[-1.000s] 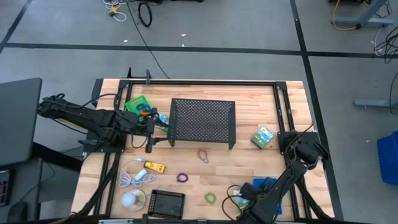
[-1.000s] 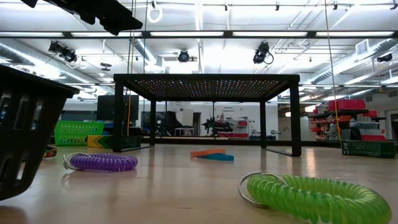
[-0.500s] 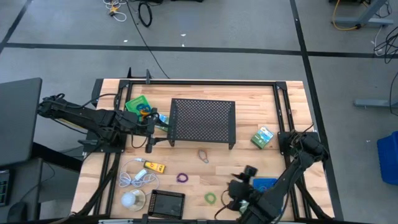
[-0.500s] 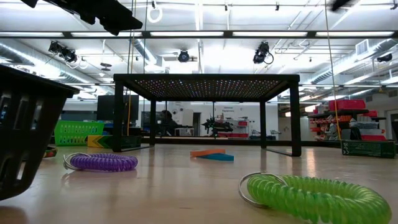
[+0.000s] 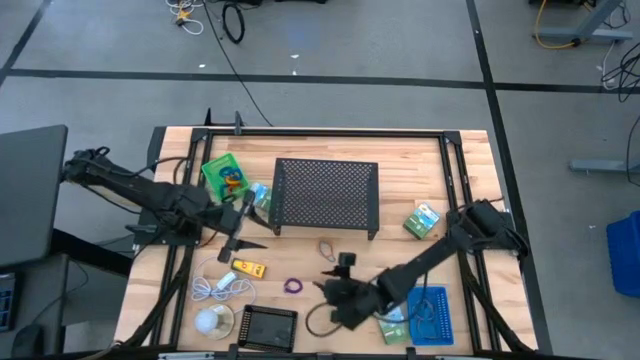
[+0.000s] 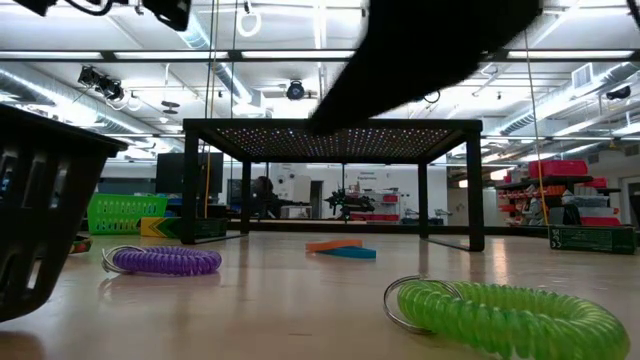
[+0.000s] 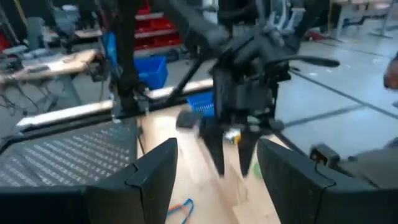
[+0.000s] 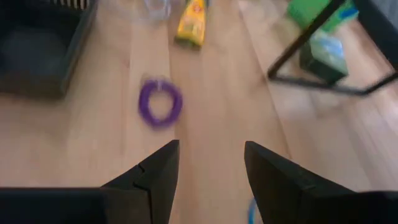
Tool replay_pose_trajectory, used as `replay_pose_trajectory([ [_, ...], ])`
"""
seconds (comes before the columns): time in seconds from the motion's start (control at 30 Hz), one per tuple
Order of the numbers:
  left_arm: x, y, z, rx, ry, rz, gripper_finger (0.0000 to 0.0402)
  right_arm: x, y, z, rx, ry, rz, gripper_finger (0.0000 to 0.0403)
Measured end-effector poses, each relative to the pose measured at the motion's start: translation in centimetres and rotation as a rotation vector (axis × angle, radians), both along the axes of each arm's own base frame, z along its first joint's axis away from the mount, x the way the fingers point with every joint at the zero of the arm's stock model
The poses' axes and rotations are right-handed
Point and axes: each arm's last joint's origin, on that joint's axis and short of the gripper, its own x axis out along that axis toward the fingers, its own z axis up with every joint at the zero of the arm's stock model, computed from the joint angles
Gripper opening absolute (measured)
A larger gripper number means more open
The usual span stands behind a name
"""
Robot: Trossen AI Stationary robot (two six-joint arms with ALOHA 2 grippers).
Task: Pick & Place Office Desk Supplies
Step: Put the orange rubber band into the blue bin
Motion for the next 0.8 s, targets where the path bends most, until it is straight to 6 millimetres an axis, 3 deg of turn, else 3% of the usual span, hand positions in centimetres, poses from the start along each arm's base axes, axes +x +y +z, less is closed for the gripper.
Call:
replay_pose_trajectory([
  [0.27, -2.9, -1.2, -0.6, 0.011, 0.088, 0.136, 0.0229, 0.2, -3.2, 0.5, 0.026, -0.181, 0.132, 0.0190],
  [0.53, -5.7, -2.5, -1.4, 0.028, 0.089, 0.238, 0.0229, -3.7, -7.9, -2.5, 0.160, -0.288, 0.082, 0.0190],
  [0.63, -6.2, -2.7, -2.7, 0.037, 0.077, 0.285, 0.0229, -4.4, -8.4, -2.9, 0.179, -0.272, 0.063, 0.0190],
  [0.8, -6.5, -2.8, -4.4, 0.006, 0.046, 0.333, 0.0229, -3.4, -8.1, -2.1, 0.145, -0.119, 0.058, 0.0190],
])
